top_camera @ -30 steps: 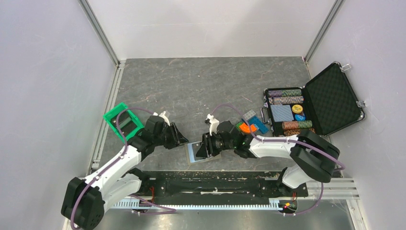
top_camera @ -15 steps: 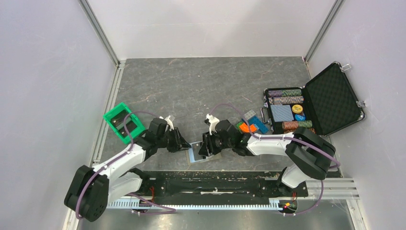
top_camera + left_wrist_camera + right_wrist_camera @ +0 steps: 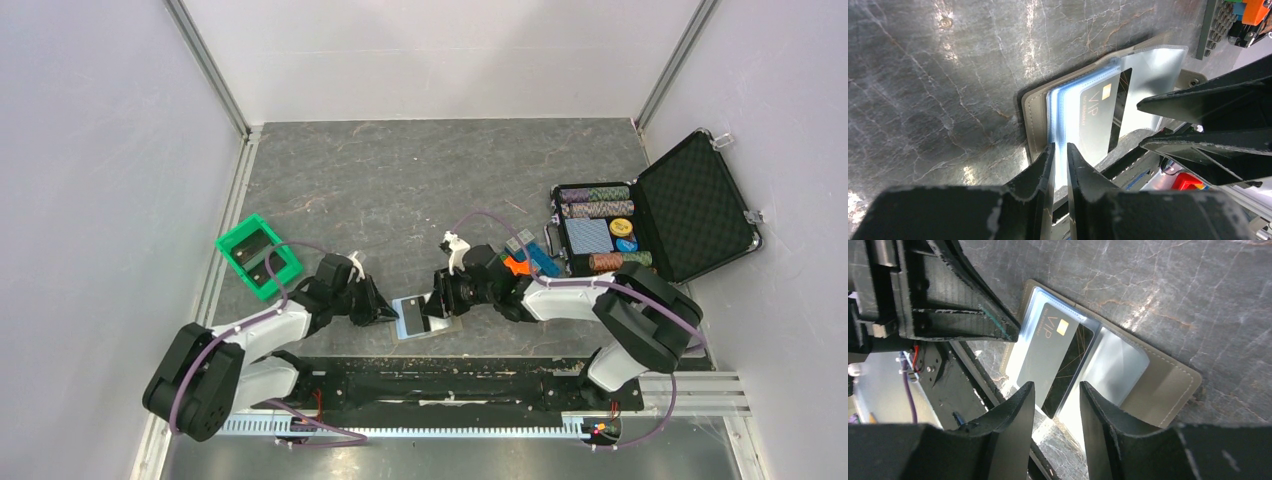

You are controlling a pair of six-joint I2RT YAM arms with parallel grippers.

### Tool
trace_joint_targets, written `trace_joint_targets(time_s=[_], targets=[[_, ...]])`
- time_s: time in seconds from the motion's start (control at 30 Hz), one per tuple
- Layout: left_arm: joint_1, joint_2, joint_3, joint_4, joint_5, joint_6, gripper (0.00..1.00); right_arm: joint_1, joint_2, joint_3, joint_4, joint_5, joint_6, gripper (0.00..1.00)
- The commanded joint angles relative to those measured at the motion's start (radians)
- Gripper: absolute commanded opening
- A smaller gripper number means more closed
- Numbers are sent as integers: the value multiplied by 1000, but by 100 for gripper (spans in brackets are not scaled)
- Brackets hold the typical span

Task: Take the credit cards out of the card holder
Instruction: Remove the credit card from the card holder.

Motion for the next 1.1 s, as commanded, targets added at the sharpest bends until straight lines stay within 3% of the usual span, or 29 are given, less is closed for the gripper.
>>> trace_joint_targets(time_s=[0.0, 0.73, 0.83, 0.97, 1.07], targets=[[-4, 20, -13, 65, -18, -26, 20, -18, 29, -58, 152, -51, 50, 41], [-4, 22, -41, 68, -34, -30, 20, -32, 142, -109, 336, -122, 149, 36], [-4, 22, -43, 68, -35, -30, 20, -33, 144, -112, 341, -119, 157, 29], [-4, 27, -43, 68, -37, -28, 20, -43, 130, -126, 374, -126, 156, 9], [-4, 35, -41, 74, -34, -31, 20, -47, 127, -145, 433, -147, 170, 0]])
